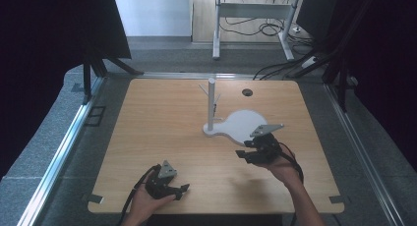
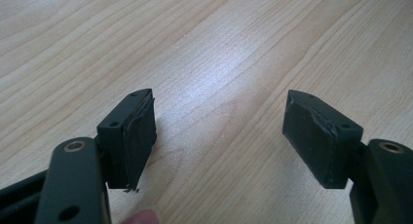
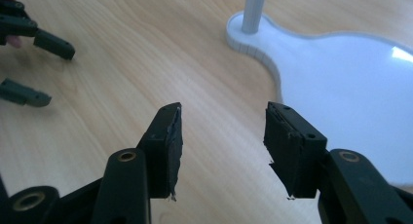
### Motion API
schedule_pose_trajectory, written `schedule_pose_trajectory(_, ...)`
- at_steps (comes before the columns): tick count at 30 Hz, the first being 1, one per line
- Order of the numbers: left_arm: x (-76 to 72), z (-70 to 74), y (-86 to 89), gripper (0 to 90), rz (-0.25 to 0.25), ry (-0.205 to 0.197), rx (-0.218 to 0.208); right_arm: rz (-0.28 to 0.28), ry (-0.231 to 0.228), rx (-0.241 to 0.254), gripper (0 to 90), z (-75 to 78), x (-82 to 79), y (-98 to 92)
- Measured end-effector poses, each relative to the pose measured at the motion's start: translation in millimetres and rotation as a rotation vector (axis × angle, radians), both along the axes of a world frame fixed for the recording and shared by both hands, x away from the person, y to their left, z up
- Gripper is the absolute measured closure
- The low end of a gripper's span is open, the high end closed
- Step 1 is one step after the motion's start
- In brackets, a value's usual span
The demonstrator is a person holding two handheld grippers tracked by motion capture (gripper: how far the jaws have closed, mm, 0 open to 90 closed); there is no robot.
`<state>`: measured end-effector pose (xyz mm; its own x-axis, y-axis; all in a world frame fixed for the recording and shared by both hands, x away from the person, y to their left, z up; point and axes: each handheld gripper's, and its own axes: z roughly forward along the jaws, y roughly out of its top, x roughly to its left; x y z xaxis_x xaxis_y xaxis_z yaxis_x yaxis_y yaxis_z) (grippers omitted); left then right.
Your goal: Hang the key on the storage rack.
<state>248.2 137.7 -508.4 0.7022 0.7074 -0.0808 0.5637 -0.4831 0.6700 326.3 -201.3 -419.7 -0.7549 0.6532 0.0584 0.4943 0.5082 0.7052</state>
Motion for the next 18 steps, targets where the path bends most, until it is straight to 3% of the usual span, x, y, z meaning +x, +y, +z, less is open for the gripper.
schedule_pose_trajectory(5,-0.2,-0.3,-0.8,28.5,0.004,0.004,0.002,-0.036,-0.011,-0.016,45.7,-17.5,-17.3,-13.3)
schedule_pose_trajectory(11,-0.2,-0.3,-1.5,28.4,0.0,0.003,0.006,-0.09,0.019,-0.003,45.2,-44.2,-32.8,-32.2)
schedule_pose_trajectory(18,0.0,-0.9,-2.4,28.4,-0.005,0.005,0.014,-0.151,0.064,0.013,43.1,-70.3,-36.8,-49.1)
